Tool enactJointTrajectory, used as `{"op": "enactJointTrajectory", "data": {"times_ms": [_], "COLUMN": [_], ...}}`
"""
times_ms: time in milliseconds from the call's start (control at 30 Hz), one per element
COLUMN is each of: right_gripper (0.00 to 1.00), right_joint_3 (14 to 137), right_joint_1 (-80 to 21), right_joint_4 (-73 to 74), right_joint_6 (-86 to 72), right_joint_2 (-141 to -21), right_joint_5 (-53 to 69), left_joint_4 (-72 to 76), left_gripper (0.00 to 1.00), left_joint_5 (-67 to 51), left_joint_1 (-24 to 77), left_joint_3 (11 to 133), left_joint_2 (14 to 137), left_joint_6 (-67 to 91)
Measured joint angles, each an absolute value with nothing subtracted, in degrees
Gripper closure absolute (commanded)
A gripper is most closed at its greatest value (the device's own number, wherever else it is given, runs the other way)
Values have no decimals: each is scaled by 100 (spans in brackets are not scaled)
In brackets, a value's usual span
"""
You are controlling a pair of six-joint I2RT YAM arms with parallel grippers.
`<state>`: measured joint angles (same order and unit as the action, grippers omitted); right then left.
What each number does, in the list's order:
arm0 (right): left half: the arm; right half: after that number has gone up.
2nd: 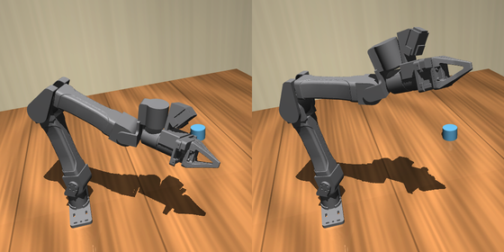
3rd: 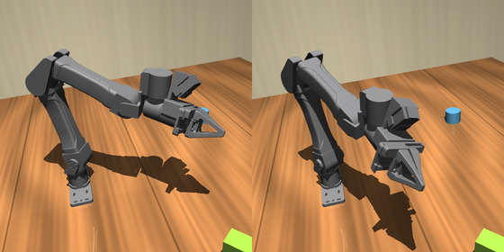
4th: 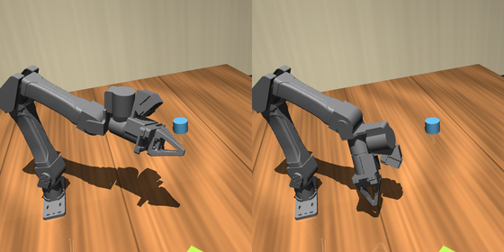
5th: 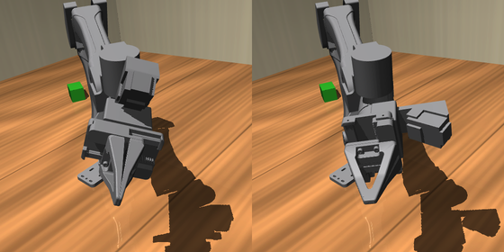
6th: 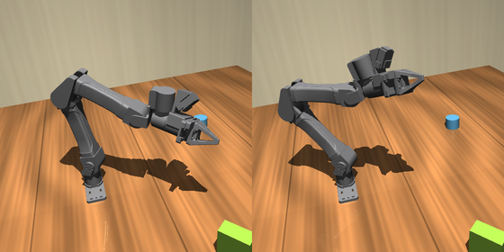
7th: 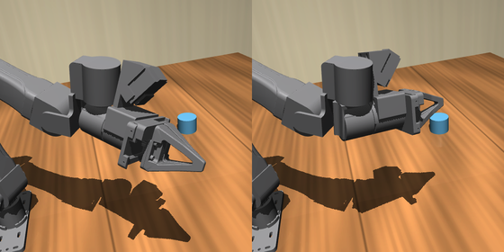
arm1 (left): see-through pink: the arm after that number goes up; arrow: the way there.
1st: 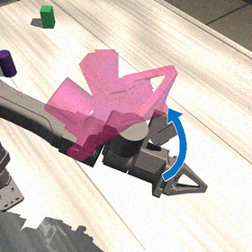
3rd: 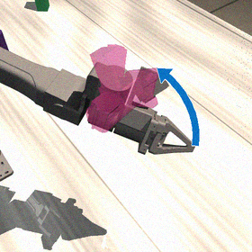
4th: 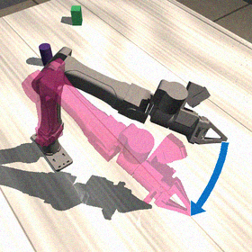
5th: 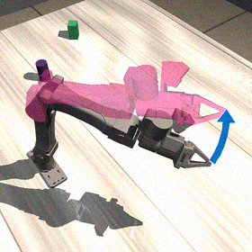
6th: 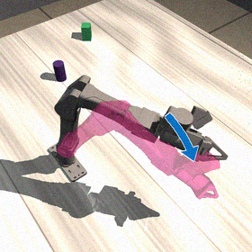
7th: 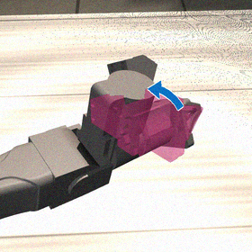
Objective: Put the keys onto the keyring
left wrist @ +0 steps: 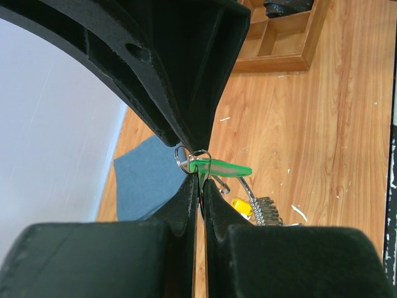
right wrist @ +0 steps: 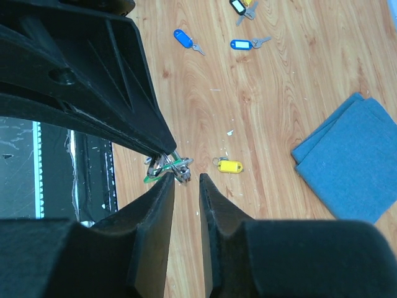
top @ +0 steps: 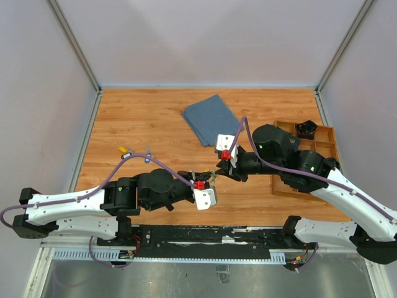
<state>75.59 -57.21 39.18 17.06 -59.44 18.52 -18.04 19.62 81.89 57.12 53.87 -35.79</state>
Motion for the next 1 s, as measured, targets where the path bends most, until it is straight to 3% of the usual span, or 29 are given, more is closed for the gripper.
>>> {"op": "enactJointTrajectory", "data": {"times_ms": [233, 600, 767, 1000], "right_gripper": [73, 86, 98, 99], "right_joint_3": [7559, 7607, 7634, 7636], "right_joint_1": [-5710, -5699, -5699, -5699], "right_joint_4": [3922, 3979, 3977, 3981], "right_joint_6": [1772, 1824, 1824, 1826], "right_joint_2": [-5946, -5948, -5948, -5946], "right_joint_5": [2102, 2257, 2311, 2344], "left_joint_4": [-1811, -1809, -1809, -1813], "left_gripper": [99, 99, 99, 100], "left_joint_5": [1944, 1927, 1916, 1914], "left_joint_1": [8189, 8189, 8189, 8189], "left_joint_3": [5712, 5712, 5712, 5712], "left_joint_2": [5395, 5395, 5395, 5395], "left_joint_6": [-3579, -3579, -3579, -3579]}}
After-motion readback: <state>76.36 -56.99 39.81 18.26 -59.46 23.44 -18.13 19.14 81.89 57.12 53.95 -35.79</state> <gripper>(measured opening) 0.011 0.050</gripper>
